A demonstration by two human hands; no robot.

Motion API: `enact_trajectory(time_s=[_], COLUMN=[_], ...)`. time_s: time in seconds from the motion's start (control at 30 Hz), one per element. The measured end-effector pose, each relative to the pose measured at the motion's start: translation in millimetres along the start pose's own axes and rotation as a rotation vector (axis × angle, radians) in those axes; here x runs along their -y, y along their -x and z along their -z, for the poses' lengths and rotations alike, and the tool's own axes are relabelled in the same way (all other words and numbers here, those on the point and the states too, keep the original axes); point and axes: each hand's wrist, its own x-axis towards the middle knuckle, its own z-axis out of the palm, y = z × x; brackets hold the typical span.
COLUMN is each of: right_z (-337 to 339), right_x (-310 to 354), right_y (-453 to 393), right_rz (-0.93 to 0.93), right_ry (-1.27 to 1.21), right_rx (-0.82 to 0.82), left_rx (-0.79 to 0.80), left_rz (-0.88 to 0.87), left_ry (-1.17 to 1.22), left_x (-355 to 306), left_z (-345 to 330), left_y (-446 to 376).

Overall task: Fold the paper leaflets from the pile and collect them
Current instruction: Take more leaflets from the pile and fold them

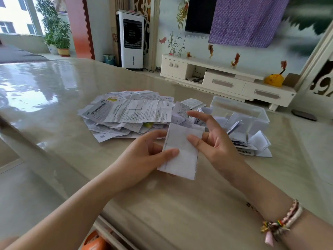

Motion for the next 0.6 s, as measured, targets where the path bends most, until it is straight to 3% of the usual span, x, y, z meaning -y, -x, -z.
enact_trajectory(time_s=[0.37, 0.6], right_z=[0.6, 1.7], right_x=[-7.9, -7.9], right_y=[3.3, 2.9], right_rz=[0.221, 0.161], right_ry=[0.466, 0.378], right_rx=[0.094, 0.059], left_rx=[-0.126, -0.083], left_rz=[0.102, 0.098], left_ry=[0.298, 0.198], left_x=[-7.1, -5.6], left_z=[11.6, 8.6], left_y=[-2.5, -2.6])
